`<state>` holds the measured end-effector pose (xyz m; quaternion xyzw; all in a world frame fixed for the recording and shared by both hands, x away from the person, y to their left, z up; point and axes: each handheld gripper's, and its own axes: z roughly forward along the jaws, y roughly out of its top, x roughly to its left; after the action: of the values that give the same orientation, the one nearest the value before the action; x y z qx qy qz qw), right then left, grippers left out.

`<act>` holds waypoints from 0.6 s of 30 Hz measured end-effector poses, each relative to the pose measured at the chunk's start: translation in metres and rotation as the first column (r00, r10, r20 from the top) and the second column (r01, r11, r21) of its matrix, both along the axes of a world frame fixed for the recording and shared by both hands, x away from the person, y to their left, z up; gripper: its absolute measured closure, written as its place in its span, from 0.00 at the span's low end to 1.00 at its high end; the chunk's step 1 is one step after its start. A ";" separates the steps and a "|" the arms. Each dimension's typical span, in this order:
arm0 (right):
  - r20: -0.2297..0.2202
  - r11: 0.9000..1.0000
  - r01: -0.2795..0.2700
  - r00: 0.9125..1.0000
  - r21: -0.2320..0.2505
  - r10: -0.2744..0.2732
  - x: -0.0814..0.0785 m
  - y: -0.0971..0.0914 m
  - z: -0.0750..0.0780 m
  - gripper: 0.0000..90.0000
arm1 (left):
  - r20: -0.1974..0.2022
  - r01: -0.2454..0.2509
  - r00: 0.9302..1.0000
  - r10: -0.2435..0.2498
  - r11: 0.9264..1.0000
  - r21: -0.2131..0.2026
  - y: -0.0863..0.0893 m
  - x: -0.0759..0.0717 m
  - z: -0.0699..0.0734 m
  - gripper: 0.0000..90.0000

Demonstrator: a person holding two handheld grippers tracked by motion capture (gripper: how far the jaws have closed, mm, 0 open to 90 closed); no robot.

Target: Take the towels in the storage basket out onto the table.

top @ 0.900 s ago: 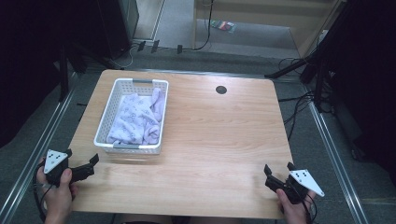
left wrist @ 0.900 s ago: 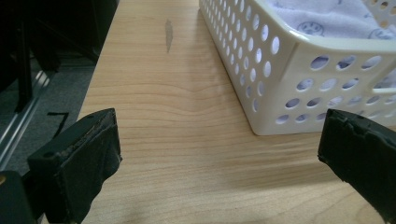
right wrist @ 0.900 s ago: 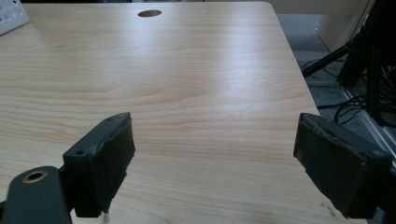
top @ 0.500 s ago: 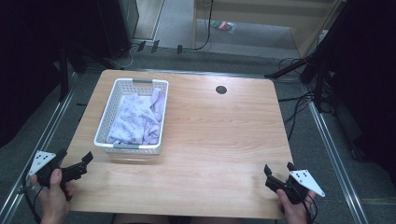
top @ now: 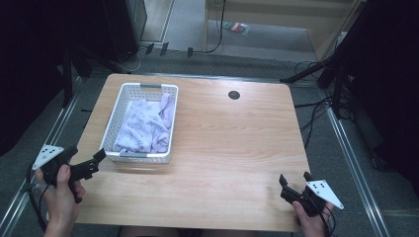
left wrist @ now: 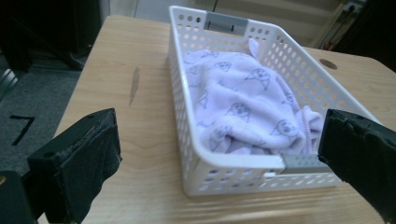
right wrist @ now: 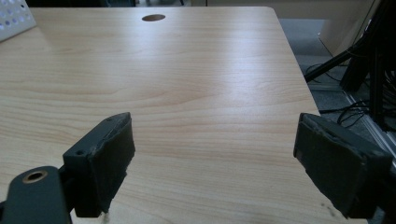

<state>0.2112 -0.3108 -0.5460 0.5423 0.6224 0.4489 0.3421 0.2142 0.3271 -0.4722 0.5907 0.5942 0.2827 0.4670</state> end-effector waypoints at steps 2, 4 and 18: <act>0.000 1.000 0.001 1.000 0.007 -0.001 0.000 -0.001 0.000 0.14 | -0.009 0.017 1.000 -0.017 1.000 0.018 -0.004 0.005 0.007 0.00; -0.008 1.000 0.001 1.000 0.012 -0.001 0.000 -0.001 0.000 0.14 | -0.011 0.029 1.000 -0.029 0.999 0.027 -0.009 0.011 0.013 0.00; -0.008 1.000 -0.002 1.000 -0.018 0.002 0.000 0.002 0.000 0.14 | -0.092 0.122 0.989 -0.113 0.987 0.101 -0.037 0.060 0.051 0.00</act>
<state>0.2112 -0.3084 -0.5460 0.5404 0.6281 0.4415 0.3442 0.2741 0.2899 -0.4216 0.6604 0.5620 0.2601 0.4248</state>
